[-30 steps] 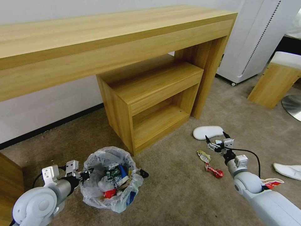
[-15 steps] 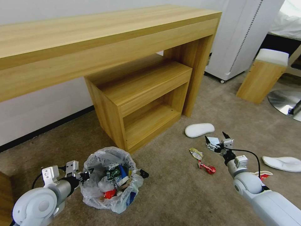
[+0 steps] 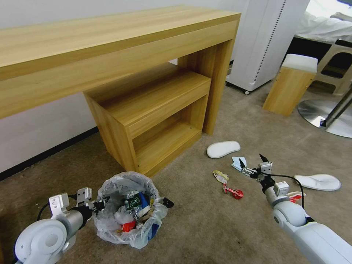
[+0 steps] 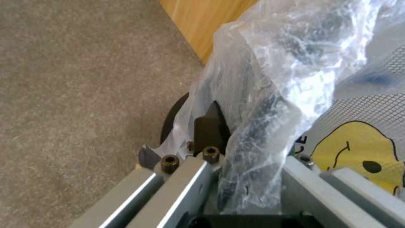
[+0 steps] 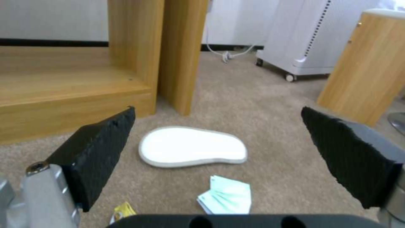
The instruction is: Pick up the trash bin and place the garbage on the floor into it.
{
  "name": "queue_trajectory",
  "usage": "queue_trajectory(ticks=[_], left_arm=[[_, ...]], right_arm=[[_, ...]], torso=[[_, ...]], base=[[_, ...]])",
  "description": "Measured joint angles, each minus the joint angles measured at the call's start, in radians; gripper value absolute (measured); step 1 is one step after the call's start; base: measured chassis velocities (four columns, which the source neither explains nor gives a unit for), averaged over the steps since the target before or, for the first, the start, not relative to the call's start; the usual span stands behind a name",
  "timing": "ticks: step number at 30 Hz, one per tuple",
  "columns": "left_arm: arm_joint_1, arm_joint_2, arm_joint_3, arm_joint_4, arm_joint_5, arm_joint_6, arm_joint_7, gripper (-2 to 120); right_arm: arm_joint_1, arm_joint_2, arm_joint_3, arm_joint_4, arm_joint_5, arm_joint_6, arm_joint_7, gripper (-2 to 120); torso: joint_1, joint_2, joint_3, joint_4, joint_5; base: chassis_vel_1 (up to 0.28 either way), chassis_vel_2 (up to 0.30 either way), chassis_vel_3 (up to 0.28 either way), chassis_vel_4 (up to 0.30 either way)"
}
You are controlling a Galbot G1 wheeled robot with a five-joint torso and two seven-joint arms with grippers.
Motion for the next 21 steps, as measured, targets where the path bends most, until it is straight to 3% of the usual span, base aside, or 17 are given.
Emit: queue_trajectory(ticks=[11, 21], left_arm=[[0.001, 0.0, 0.0, 0.0, 0.0, -0.001, 0.0, 0], [0.0, -0.002, 0.0, 0.003, 0.001, -0.002, 0.002, 0]], right_arm=[[-0.001, -0.001, 0.001, 0.002, 0.007, -0.003, -0.008, 100], [0.006, 0.016, 0.014, -0.032, -0.022, 0.067, -0.073, 100]], torso=[[0.0, 0.0, 0.0, 0.0001, 0.0], [0.0, 0.0, 0.0, 0.0, 0.0]], base=[[0.0, 0.0, 0.0, 0.0], [0.0, 0.0, 0.0, 0.0]])
